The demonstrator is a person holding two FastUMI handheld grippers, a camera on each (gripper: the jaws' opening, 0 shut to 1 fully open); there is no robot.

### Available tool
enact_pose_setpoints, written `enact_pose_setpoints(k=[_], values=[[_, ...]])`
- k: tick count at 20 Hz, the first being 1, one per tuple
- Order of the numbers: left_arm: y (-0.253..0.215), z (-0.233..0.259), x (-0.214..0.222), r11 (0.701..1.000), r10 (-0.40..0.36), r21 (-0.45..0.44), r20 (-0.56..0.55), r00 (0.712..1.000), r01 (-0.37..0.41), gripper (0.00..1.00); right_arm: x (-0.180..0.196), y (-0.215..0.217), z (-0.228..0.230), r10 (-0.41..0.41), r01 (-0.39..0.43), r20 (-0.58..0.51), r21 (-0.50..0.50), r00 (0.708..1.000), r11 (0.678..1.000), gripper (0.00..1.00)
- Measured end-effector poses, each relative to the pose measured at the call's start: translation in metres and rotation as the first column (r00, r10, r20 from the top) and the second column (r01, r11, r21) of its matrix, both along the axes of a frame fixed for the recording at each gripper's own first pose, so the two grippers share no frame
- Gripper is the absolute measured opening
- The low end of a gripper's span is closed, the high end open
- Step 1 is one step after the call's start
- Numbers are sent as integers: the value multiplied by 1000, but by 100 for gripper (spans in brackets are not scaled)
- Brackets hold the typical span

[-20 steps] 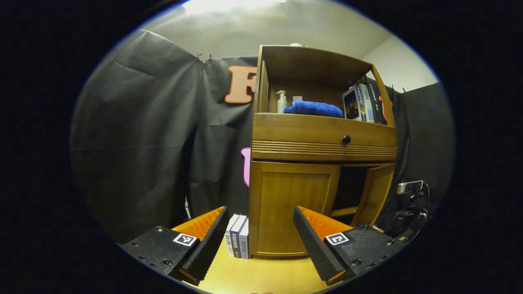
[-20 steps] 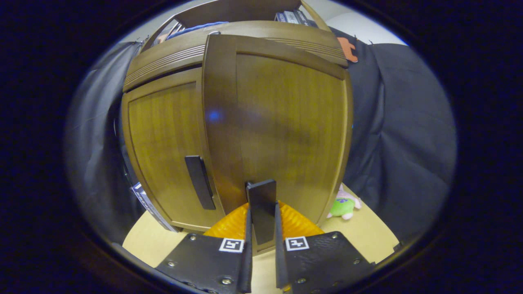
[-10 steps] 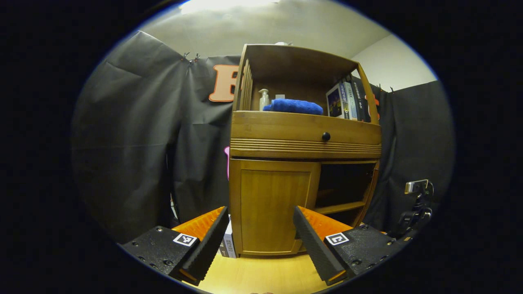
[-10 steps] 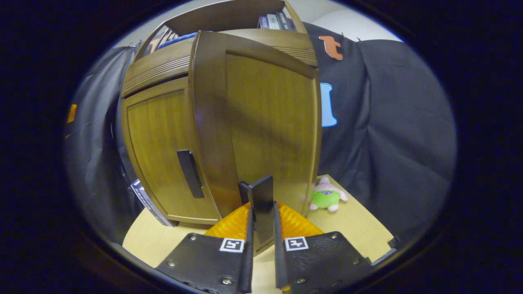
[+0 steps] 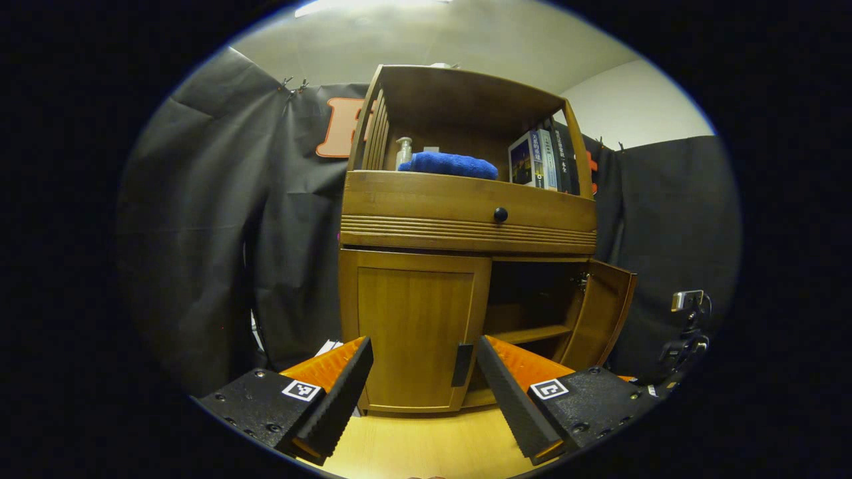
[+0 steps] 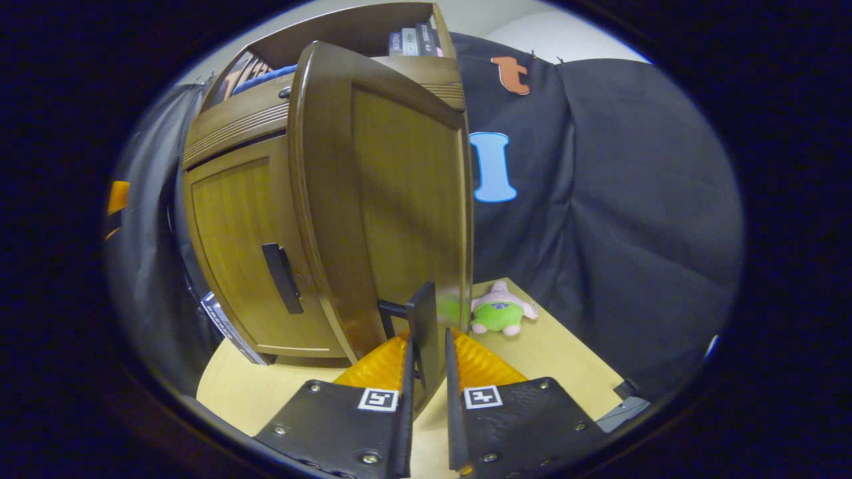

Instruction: Open the right door of the double-door shoe cabinet with the right hand, and open the left door with the left hand.

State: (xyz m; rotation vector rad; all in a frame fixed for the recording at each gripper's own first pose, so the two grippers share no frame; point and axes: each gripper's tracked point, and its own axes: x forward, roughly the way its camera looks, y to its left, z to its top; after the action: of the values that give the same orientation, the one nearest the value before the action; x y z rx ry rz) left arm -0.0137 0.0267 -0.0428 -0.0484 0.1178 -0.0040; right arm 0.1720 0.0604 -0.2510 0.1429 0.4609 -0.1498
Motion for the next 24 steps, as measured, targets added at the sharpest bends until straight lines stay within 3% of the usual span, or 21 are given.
enact_pose_setpoints(k=[11,13,24], values=[[-11,-13,16,999,-35,-14,-29,999,34,98,1,-6,-1,-54,54,-4,-5,999,999,22],[-13,-16,19,999,-39,-24,-36,999,39,98,-1,-18,-1,-72,72,1,-18,997,997,15],[-35,-23,25,995,-91,-33,-52,994,90,98,-15,-52,7,-98,99,12,-28,995,995,15]])
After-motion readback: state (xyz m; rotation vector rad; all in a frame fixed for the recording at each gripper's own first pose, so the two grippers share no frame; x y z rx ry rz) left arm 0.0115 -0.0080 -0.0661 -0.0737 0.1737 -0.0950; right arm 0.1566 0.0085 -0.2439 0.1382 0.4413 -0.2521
